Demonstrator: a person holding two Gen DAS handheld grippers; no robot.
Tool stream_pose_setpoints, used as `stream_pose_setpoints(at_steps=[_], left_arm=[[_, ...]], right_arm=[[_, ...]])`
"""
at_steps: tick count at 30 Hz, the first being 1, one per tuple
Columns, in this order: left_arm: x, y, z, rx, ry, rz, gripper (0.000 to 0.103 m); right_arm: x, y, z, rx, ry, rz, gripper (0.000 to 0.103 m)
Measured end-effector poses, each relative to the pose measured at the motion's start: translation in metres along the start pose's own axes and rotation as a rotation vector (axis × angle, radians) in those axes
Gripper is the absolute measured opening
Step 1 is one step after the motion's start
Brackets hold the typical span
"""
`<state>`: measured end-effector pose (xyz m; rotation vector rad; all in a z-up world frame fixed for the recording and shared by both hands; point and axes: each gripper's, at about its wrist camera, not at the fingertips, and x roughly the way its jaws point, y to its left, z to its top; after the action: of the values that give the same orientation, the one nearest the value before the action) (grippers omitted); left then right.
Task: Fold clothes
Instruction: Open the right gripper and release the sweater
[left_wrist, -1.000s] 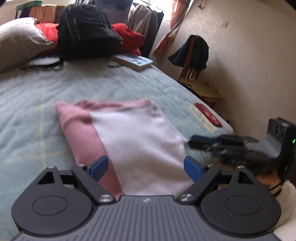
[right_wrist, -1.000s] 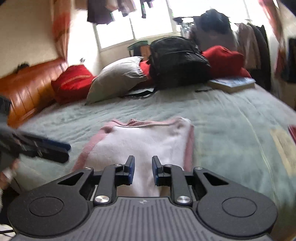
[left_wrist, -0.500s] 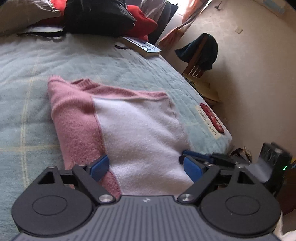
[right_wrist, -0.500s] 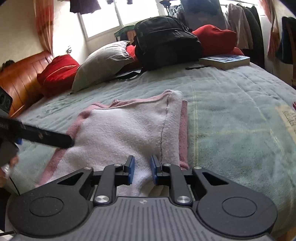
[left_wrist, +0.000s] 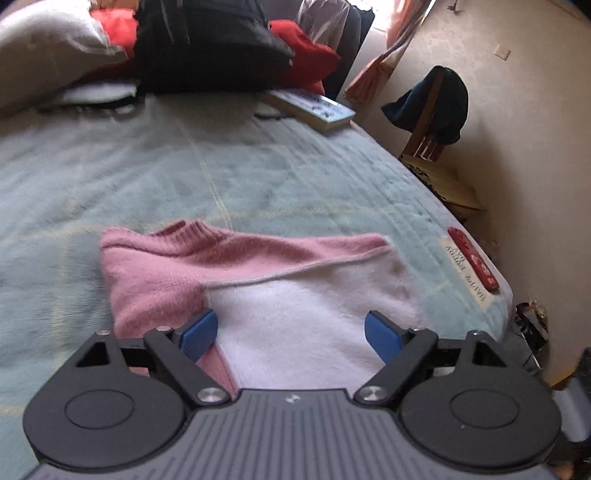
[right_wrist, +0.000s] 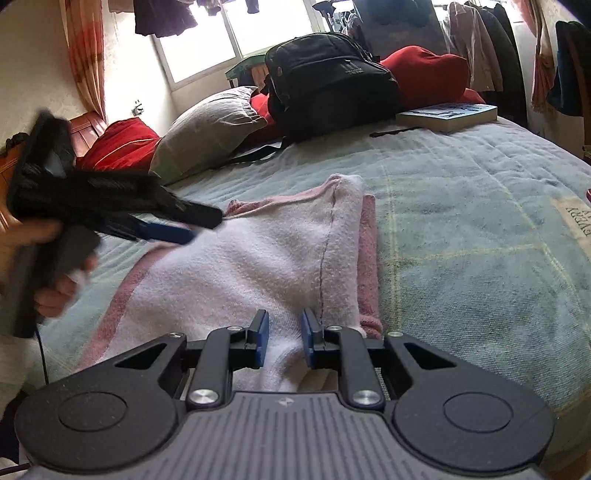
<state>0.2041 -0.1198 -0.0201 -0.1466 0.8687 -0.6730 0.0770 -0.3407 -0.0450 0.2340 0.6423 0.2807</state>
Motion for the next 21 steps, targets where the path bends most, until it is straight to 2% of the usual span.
stream_pose_setpoints(at_steps=[2,4,5,7,11,13,15,21], left_arm=[[-0.019,-0.010,-0.007,0.003,-0.011,-0.049,0.089],[-0.023,-0.012,-0.020,-0.026,0.012,-0.147,0.090],[-0.018,-0.010,-0.028,-0.048,0.038,-0.154,0.090],[-0.002,-0.004,-0.041,-0.071,0.070,-0.099,0.088],[-0.017,-0.010,-0.042,-0.080,0.033,-0.079,0.089],[-0.031,-0.015,-0.038,-0.037,0.013,-0.023,0.089],[-0.044,-0.015,-0.036,-0.011,-0.015,0.037,0.091],[-0.073,0.006,-0.040,-0.092,-0.089,0.187,0.094]], right_arm=[[0.001,-0.001,0.000,0.008,-0.001,0.005,0.023],[0.001,-0.001,0.000,0.014,-0.003,0.009,0.023],[0.002,-0.001,0.000,0.015,-0.004,0.010,0.024],[0.002,-0.001,-0.001,0.017,-0.005,0.010,0.024],[-0.001,0.003,0.000,0.010,-0.002,0.004,0.028],[-0.004,0.007,0.003,0.006,-0.004,0.018,0.047],[-0.007,0.016,0.010,-0.010,-0.018,0.034,0.063],[0.014,0.049,0.044,-0.147,-0.056,0.025,0.063]])
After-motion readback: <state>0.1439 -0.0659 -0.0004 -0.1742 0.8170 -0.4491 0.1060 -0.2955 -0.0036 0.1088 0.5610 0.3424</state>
